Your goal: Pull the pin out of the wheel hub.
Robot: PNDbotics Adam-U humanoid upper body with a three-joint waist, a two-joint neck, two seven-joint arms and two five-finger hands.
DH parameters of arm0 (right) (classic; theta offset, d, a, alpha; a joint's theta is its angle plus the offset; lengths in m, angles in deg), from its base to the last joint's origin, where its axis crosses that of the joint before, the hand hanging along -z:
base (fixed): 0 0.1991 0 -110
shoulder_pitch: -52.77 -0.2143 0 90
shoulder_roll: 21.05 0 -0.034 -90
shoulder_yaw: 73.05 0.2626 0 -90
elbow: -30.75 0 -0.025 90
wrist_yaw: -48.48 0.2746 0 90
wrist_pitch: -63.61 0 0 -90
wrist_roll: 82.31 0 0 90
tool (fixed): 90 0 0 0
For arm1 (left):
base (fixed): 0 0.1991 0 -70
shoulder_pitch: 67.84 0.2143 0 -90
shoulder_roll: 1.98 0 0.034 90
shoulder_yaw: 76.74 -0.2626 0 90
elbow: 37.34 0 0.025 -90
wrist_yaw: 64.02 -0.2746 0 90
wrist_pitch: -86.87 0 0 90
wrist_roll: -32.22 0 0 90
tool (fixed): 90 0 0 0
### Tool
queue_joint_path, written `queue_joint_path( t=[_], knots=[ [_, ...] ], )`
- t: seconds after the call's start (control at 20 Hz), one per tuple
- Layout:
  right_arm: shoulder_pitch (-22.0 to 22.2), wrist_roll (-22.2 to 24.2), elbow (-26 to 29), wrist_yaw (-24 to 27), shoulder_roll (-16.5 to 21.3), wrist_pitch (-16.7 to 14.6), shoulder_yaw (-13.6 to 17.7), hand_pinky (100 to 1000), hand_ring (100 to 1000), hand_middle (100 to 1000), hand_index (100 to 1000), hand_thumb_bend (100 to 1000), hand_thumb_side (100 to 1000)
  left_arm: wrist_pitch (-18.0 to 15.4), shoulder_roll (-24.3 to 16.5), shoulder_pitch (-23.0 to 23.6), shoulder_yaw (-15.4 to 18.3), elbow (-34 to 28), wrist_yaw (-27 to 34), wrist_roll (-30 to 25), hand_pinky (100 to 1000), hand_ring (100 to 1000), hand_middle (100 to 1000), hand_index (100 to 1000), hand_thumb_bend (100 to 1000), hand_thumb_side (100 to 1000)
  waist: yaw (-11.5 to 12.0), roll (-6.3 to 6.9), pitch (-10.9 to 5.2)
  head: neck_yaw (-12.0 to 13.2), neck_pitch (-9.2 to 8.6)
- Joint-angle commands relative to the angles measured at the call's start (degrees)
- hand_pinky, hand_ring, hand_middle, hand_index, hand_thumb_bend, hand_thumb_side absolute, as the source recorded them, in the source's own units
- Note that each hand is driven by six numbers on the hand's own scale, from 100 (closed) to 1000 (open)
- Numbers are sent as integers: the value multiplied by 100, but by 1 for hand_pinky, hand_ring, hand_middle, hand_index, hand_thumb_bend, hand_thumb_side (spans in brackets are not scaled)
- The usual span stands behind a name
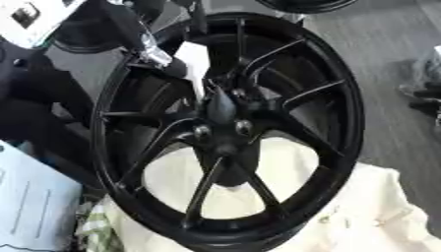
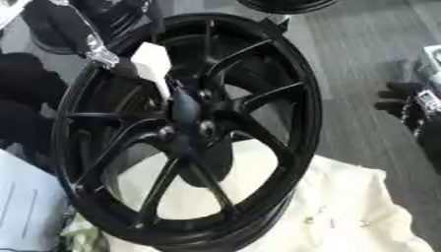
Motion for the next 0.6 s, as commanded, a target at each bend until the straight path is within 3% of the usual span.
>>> queue_joint_path(
  t=[0.05,0.3,0.6],
  knots=[
    [-55,6,50,-41,161,0,26,966,784,767,843,100,854,-907,-119,-97,48,-13,-94,-860,905,838,768,830,607,723,-4,-41,-84,14,-71],
    [-52,9,59,-39,156,-4,24,966,784,767,843,100,855,-951,-93,-99,109,2,-318,-860,906,838,770,843,645,640,-7,-49,-80,21,-89],
    [-57,19,52,-53,150,-1,16,966,784,767,843,100,857,-958,0,-98,99,109,-410,-860,903,838,773,848,621,594,-16,-54,-73,40,-80]
  ],
)
